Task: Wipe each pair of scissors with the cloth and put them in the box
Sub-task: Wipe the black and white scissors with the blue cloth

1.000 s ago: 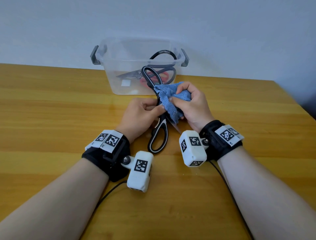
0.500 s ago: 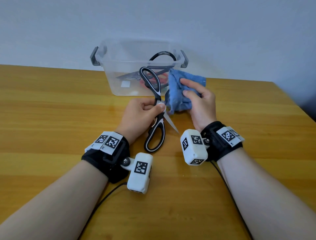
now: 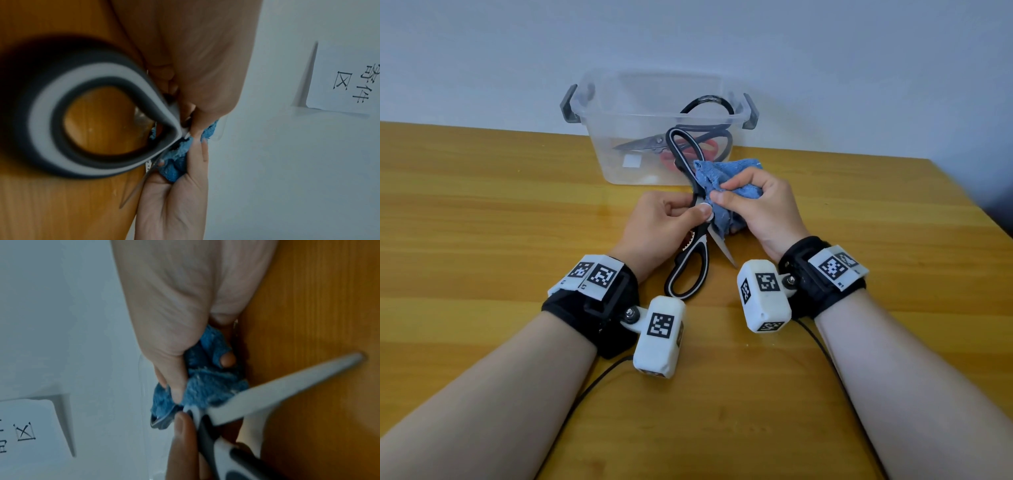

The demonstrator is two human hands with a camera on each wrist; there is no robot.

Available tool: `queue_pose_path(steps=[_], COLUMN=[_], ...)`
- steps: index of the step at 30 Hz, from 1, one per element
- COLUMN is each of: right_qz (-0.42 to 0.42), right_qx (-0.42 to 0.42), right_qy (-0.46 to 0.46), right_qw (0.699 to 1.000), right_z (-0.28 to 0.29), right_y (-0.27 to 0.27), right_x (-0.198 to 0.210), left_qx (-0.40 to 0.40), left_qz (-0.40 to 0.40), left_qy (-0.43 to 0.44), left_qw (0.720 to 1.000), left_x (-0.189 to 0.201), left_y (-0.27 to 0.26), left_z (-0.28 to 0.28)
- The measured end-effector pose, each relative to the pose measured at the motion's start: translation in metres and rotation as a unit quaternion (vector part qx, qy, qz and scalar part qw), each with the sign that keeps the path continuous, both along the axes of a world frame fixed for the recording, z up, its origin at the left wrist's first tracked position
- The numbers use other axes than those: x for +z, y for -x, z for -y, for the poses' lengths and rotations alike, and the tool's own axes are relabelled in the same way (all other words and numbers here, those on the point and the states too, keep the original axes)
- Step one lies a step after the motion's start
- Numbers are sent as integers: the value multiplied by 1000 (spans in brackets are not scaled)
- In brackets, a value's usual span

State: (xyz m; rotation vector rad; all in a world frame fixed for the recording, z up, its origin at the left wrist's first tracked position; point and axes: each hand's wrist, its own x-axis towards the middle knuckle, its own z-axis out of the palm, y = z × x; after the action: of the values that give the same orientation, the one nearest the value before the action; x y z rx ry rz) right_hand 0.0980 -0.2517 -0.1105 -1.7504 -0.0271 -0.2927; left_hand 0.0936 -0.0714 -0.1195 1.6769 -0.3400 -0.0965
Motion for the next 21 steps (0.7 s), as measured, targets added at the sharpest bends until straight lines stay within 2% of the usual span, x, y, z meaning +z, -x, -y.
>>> queue_pose_path(steps=[4,6,8,10,15,19,21], right_qz=[12,0,-5,-3,16,4,1], right_qx=[-56,-19,29,44,-4,-62,-27], right_qy=[-64,-85,-48,-17,18,-72,-92], right_qw=[996,996,998,999,1000,995,995], right_z=[3,4,4,4,1,3,4], right_y=[1,1,1,0,-3,-2,-1], right_x=[-1,0,0,0,-4,-5,-3], left_qx=[-2,-3,0,-10,-24,-32,-21], left_qz=[15,14,14,20,22,14,-1], left_qy=[-22,-9,-6,-24,-30,-18,10], left_qw=[1000,1000,1000,999,999,999,1000], left_x=[2,3,3,3,5,7,6], left_y=[2,2,1,1,4,5,4], left_z=[2,2,2,1,2,2,2])
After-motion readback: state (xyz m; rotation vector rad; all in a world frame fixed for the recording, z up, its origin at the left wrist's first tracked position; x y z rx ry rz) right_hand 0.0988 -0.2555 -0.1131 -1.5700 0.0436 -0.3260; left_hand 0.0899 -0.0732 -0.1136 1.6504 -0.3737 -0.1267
